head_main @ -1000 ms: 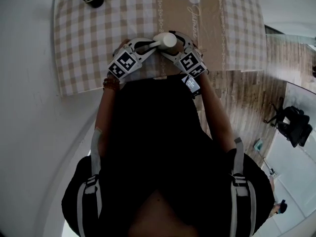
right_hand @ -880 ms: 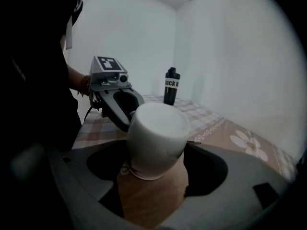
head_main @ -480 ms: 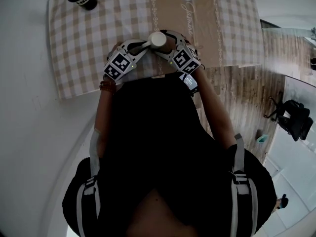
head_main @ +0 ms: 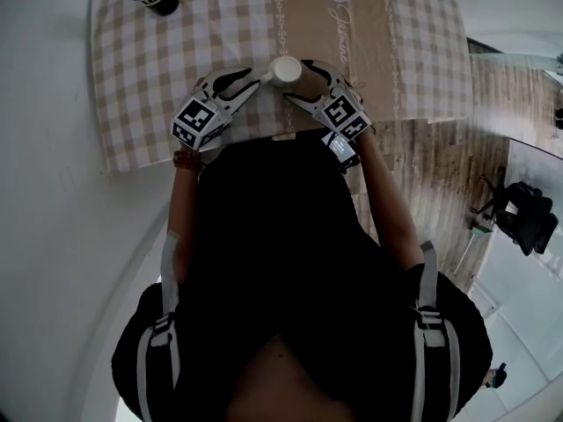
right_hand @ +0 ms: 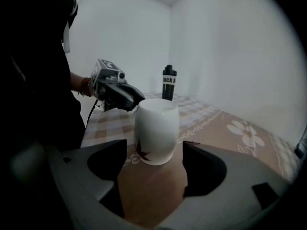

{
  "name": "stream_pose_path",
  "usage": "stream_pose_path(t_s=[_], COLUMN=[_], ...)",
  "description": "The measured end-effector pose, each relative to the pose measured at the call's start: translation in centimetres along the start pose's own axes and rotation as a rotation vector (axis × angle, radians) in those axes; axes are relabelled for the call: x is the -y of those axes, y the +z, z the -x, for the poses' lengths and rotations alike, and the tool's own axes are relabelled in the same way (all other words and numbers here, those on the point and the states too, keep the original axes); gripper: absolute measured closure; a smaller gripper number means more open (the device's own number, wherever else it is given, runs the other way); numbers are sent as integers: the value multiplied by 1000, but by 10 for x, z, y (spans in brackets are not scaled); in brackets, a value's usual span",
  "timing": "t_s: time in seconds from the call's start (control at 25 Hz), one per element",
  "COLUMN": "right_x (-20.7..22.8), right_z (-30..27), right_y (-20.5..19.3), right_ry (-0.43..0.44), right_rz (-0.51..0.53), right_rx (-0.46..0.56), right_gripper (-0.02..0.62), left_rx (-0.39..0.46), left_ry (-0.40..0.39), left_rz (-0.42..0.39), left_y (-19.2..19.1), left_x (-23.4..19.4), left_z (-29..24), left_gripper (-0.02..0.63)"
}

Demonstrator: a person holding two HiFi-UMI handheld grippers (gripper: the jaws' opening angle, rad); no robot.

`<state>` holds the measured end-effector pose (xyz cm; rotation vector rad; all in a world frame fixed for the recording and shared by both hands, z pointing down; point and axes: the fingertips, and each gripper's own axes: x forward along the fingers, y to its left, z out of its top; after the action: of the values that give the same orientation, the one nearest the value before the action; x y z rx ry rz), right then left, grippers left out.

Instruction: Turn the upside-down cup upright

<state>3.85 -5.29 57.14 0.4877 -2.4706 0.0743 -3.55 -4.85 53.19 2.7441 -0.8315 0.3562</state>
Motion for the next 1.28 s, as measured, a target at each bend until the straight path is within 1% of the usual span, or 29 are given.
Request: stream_pose_path(t_s=[0.04,0.08,0.12,0.2,0.24,0.28,0.36,0.48,0.56,0.64,0.68,0.76,0.88,0.96,1.08,1.28], right_x=[2,6,9,14,14,14,16,24,28,29,28,24,16,13,12,14], right_z=[6,13,21,33,38,42,50,55,55,48,45,43,44,44,42,44], right_y=[4,10,19,39,50,60,80,109,119,129,135,141,139,132,125,121], right_ry=[-19,-45,-72,-103,-108,-117,-160,-220,-246,-264,-275,-297,-311,-320,-326,-334], right_rz=[-15,-31,-48,-80,-90,-95,-103,-154,-187,-194,-189,-171,-159,-174,-190,-200], right_rx=[24,57,96,181,221,260,343,459,491,512,520,521,500,477,456,445], right_gripper=[218,240,262,306,331,364,437,494,547,589,595,595,597,597,597,597], left_rx=[18,33,48,83,102,119,140,171,195,211,218,226,223,213,180,158], left_ry=[17,34,54,107,142,182,260,369,405,438,453,467,459,438,394,382], left_rz=[-7,-20,-37,-71,-89,-107,-136,-154,-141,-128,-120,-110,-111,-113,-93,-132], left_y=[5,10,16,32,40,48,60,74,82,86,87,89,84,80,73,62], left_x=[-2,-4,-6,-11,-14,-18,-25,-33,-35,-41,-44,-43,-37,-31,-25,-27], left_z=[3,6,8,13,15,16,17,20,21,27,31,34,31,27,20,13], left_gripper=[469,476,500,524,579,603,603,603,603,603,603,603,603,603,603,603])
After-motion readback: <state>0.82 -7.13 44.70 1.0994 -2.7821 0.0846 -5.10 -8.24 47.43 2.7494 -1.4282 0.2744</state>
